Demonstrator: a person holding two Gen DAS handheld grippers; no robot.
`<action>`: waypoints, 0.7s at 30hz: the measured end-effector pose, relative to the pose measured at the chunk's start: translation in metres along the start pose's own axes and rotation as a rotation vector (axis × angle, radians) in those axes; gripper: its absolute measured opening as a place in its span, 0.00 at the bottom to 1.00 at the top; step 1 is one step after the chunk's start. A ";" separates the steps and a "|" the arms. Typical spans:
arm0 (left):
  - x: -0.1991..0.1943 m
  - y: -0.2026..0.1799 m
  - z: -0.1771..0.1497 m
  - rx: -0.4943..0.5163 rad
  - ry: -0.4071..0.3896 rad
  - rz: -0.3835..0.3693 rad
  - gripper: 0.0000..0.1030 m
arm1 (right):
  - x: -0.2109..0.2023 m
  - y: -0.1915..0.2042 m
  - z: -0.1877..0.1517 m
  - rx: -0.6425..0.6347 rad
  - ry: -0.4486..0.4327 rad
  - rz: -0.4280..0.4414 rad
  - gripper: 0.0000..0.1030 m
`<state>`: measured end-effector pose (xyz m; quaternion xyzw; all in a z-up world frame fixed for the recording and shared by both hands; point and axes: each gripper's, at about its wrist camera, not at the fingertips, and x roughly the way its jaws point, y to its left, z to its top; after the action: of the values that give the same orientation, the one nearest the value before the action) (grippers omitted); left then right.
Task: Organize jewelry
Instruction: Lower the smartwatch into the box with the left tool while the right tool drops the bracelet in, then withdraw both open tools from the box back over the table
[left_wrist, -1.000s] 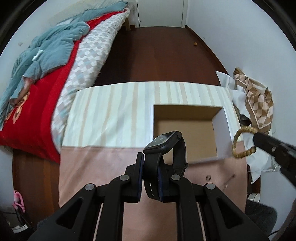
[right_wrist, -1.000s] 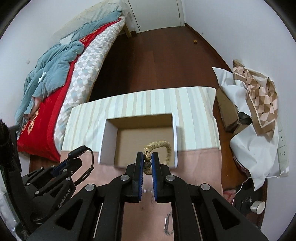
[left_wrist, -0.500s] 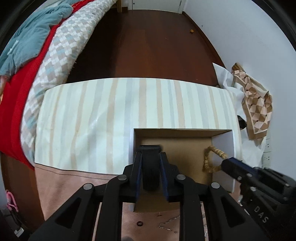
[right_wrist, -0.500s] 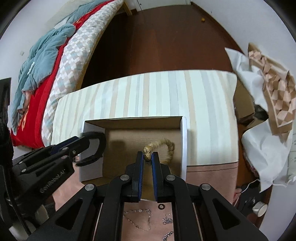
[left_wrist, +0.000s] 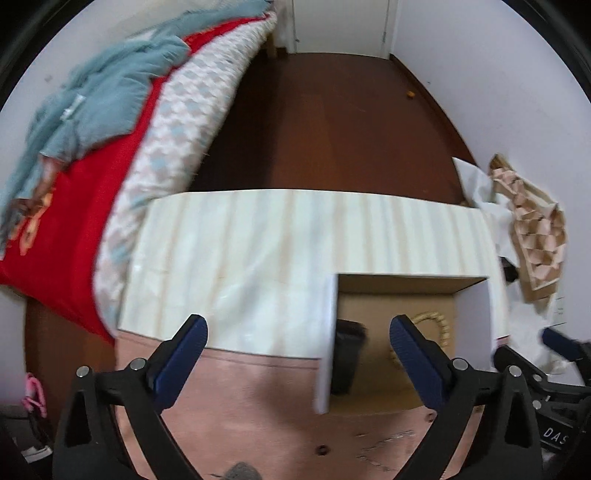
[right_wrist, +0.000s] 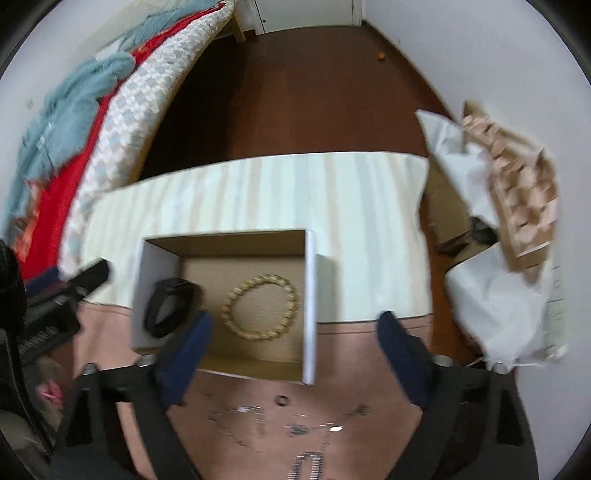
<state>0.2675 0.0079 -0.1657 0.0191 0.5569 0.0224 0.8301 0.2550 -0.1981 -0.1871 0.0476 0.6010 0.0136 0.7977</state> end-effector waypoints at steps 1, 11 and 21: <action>-0.001 0.002 -0.004 0.003 -0.008 0.013 0.99 | 0.001 0.003 -0.005 -0.015 -0.001 -0.040 0.92; -0.015 0.011 -0.040 0.007 -0.038 0.075 1.00 | 0.002 0.018 -0.040 -0.048 -0.032 -0.125 0.98; -0.060 0.018 -0.068 -0.002 -0.125 0.109 1.00 | -0.045 0.024 -0.060 -0.036 -0.122 -0.140 0.98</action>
<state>0.1819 0.0226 -0.1352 0.0499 0.5023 0.0669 0.8607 0.1858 -0.1742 -0.1580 -0.0081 0.5529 -0.0343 0.8325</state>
